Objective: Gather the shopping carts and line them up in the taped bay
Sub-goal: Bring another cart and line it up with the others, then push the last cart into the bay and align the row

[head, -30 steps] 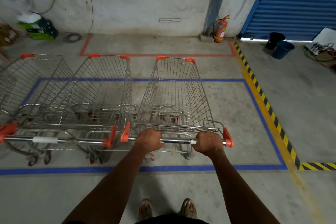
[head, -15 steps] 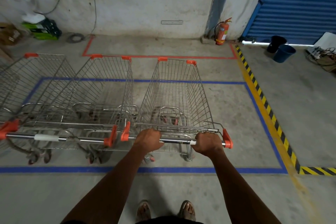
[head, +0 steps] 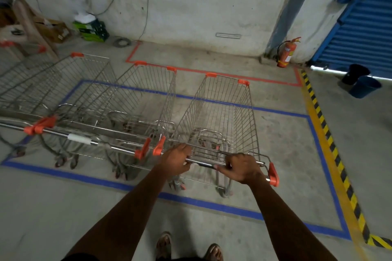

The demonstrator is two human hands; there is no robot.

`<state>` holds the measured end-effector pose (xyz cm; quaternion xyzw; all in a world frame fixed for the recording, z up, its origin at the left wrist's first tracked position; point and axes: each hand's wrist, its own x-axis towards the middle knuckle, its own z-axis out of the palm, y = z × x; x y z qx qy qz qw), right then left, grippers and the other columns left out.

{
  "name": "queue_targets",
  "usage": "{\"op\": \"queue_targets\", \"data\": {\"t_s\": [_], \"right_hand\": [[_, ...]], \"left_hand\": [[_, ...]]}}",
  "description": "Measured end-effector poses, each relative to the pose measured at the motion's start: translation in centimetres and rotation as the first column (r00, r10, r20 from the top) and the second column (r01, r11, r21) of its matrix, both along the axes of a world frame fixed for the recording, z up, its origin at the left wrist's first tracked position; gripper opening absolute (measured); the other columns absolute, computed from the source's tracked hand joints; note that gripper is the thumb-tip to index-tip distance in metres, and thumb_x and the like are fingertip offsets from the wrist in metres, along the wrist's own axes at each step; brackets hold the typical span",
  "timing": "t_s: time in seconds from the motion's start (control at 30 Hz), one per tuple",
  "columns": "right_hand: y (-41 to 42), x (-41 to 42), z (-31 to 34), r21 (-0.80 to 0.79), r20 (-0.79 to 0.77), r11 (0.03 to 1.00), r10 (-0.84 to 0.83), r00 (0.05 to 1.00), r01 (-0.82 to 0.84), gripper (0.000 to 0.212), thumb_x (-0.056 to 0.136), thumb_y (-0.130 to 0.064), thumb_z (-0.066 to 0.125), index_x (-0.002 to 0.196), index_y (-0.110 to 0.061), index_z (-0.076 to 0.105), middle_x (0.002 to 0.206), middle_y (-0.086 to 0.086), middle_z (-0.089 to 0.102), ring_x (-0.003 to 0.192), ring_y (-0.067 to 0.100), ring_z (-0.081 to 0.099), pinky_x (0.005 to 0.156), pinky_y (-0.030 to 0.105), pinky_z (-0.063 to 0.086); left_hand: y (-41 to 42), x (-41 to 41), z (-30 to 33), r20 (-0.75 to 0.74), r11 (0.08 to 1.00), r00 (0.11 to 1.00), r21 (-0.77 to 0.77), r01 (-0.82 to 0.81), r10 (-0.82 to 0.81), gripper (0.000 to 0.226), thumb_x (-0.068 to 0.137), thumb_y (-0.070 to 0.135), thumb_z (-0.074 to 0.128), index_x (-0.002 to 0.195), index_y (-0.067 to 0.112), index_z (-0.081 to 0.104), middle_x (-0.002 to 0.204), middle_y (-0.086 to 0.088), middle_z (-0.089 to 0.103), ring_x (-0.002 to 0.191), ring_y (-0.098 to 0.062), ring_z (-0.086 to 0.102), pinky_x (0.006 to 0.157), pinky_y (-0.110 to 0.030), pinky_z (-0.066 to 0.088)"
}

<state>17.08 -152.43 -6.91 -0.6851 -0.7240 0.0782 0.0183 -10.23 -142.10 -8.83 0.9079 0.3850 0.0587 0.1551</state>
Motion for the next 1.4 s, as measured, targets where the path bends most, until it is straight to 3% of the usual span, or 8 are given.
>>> {"op": "queue_targets", "data": {"t_s": [0.07, 0.17, 0.23, 0.37, 0.53, 0.93, 1.13, 1.4], "right_hand": [[1.6, -1.4, 0.4, 0.016, 0.011, 0.998, 0.065, 0.998, -0.066, 0.067, 0.092, -0.085, 0.024, 0.077, -0.029, 0.057, 0.068, -0.008, 0.060, 0.062, 0.008, 0.057, 0.063, 0.029, 0.051], [4.3, -4.3, 0.5, 0.069, 0.040, 0.981, 0.180, 0.983, -0.183, 0.056, 0.095, -0.075, 0.028, 0.082, -0.029, 0.058, 0.078, -0.006, 0.063, 0.073, 0.014, 0.061, 0.072, 0.034, 0.052], [6.3, -6.9, 0.6, 0.121, 0.081, 0.953, 0.269, 0.960, -0.277, 0.044, 0.096, -0.062, 0.037, 0.084, -0.027, 0.061, 0.085, -0.003, 0.066, 0.080, 0.019, 0.063, 0.074, 0.035, 0.050], [9.3, -14.5, 0.7, 0.256, 0.143, 0.879, 0.376, 0.916, -0.401, 0.036, 0.099, -0.047, 0.039, 0.097, -0.024, 0.065, 0.093, 0.003, 0.068, 0.088, 0.026, 0.065, 0.078, 0.040, 0.047], [12.5, -28.4, 2.4, 0.351, 0.079, 0.766, 0.549, 0.832, -0.539, 0.019, 0.094, -0.040, 0.055, 0.091, -0.023, 0.063, 0.089, 0.000, 0.066, 0.086, 0.024, 0.063, 0.079, 0.040, 0.044], [7.2, -67.7, 4.6, 0.405, 0.021, 0.353, 0.918, 0.395, -0.843, 0.018, 0.089, -0.038, 0.052, 0.083, -0.023, 0.058, 0.082, 0.001, 0.063, 0.083, 0.028, 0.060, 0.077, 0.043, 0.043], [0.9, -84.5, 3.7, 0.401, 0.048, 0.083, 0.993, 0.111, -0.912, 0.018, 0.093, -0.039, 0.052, 0.085, -0.024, 0.056, 0.082, -0.001, 0.062, 0.083, 0.027, 0.058, 0.079, 0.044, 0.042], [-8.5, -107.3, 1.9, 0.401, 0.043, -0.219, 0.974, -0.221, -0.889, 0.016, 0.092, -0.040, 0.055, 0.087, -0.025, 0.055, 0.082, -0.003, 0.062, 0.084, 0.025, 0.058, 0.080, 0.043, 0.041]], "left_hand": [[-0.5, -1.9, 0.1, 0.014, 0.987, 1.000, 0.160, -0.026, 0.024, 0.032, 0.083, 0.039, 0.064, 0.111, 0.024, 0.061, 0.112, 0.004, 0.063, 0.113, -0.016, 0.057, 0.110, -0.046, 0.034], [-1.1, -4.8, 0.0, 0.026, 0.966, 0.994, 0.237, -0.106, 0.103, 0.042, 0.084, 0.031, 0.064, 0.124, 0.019, 0.062, 0.130, -0.003, 0.063, 0.132, -0.026, 0.053, 0.119, -0.048, 0.017], [-1.4, -7.2, 0.2, 0.026, 0.954, 0.978, 0.214, -0.209, 0.209, 0.056, 0.092, 0.029, 0.051, 0.147, 0.016, 0.048, 0.148, -0.007, 0.051, 0.140, -0.028, 0.045, 0.120, -0.047, 0.024], [-3.3, -13.6, 1.4, 0.155, 0.894, 0.914, 0.197, -0.401, 0.376, 0.048, 0.090, 0.024, 0.049, 0.136, 0.016, 0.056, 0.125, -0.005, 0.061, 0.113, -0.024, 0.057, 0.091, -0.038, 0.051], [-6.9, -23.8, 3.5, 0.248, 0.757, 0.765, 0.150, -0.636, 0.594, 0.026, 0.086, 0.028, 0.060, 0.110, 0.017, 0.062, 0.105, -0.006, 0.063, 0.094, -0.027, 0.062, 0.075, -0.037, 0.052], [-23.9, -53.9, 3.5, 0.276, 0.196, 0.224, 0.125, -0.972, 0.935, 0.019, 0.090, 0.025, 0.054, 0.108, 0.023, 0.055, 0.100, 0.004, 0.060, 0.093, -0.018, 0.058, 0.072, -0.038, 0.051], [-34.7, -65.0, 3.3, 0.291, -0.142, -0.103, 0.117, -0.983, 0.951, 0.020, 0.089, 0.022, 0.059, 0.108, 0.023, 0.056, 0.100, 0.005, 0.061, 0.093, -0.017, 0.059, 0.069, -0.037, 0.051], [-45.2, -78.3, 1.5, 0.228, -0.452, -0.419, 0.118, -0.884, 0.879, 0.018, 0.089, 0.022, 0.057, 0.107, 0.023, 0.057, 0.100, 0.005, 0.062, 0.090, -0.017, 0.061, 0.071, -0.035, 0.052]]}}
